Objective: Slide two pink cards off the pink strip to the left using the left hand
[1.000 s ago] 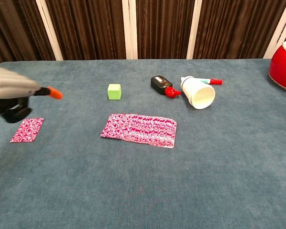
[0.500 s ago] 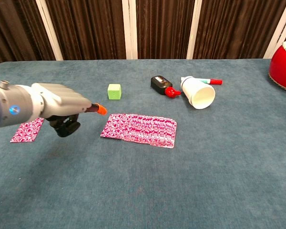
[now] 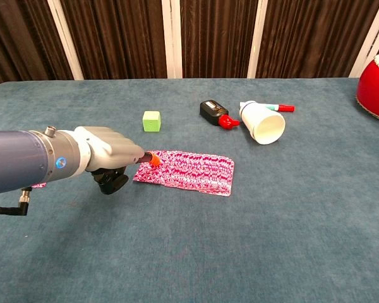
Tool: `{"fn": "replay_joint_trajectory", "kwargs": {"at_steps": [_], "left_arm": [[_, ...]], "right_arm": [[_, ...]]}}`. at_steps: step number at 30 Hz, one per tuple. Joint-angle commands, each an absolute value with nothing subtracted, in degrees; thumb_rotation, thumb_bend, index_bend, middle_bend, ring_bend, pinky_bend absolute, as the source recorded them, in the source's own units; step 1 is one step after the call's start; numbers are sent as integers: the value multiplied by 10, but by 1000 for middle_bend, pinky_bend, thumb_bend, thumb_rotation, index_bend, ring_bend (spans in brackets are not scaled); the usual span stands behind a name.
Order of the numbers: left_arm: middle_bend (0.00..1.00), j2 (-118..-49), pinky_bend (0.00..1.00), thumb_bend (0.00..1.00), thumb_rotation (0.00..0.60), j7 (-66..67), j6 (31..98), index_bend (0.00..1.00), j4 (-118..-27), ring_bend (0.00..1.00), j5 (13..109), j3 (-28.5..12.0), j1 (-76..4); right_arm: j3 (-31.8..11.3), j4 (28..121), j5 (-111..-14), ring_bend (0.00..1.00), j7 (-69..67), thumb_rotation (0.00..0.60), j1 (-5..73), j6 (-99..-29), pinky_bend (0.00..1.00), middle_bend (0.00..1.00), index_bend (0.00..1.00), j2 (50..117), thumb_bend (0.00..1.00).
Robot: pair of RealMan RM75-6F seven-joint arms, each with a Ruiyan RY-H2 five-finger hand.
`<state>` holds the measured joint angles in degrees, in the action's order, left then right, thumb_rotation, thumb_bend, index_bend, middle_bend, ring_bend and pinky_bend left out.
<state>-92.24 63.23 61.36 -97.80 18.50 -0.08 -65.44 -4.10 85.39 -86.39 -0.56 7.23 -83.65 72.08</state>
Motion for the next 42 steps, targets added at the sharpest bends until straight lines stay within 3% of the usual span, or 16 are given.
{"fn": "replay_joint_trajectory", "kwargs": {"at_steps": [1, 9, 33, 42], "left_arm": [[826, -930, 677, 890, 600, 644, 623, 62, -968, 755, 177, 5, -659], [826, -933, 677, 890, 600, 665, 639, 62, -950, 755, 135, 9, -660], [826, -919, 677, 890, 600, 668, 600, 60, -860, 755, 105, 13, -647], [827, -933, 677, 890, 600, 699, 587, 60, -789, 755, 90, 15, -654]], "right_arm": [[-41, 854, -864, 84, -7, 600, 72, -836, 189, 51, 22, 720, 278], [-41, 853, -864, 84, -9, 600, 72, -835, 189, 51, 22, 720, 277], [-43, 853, -859, 84, -8, 600, 72, -834, 189, 51, 22, 720, 278], [-45, 850, -852, 85, -13, 600, 72, -831, 189, 51, 22, 719, 277]]}}
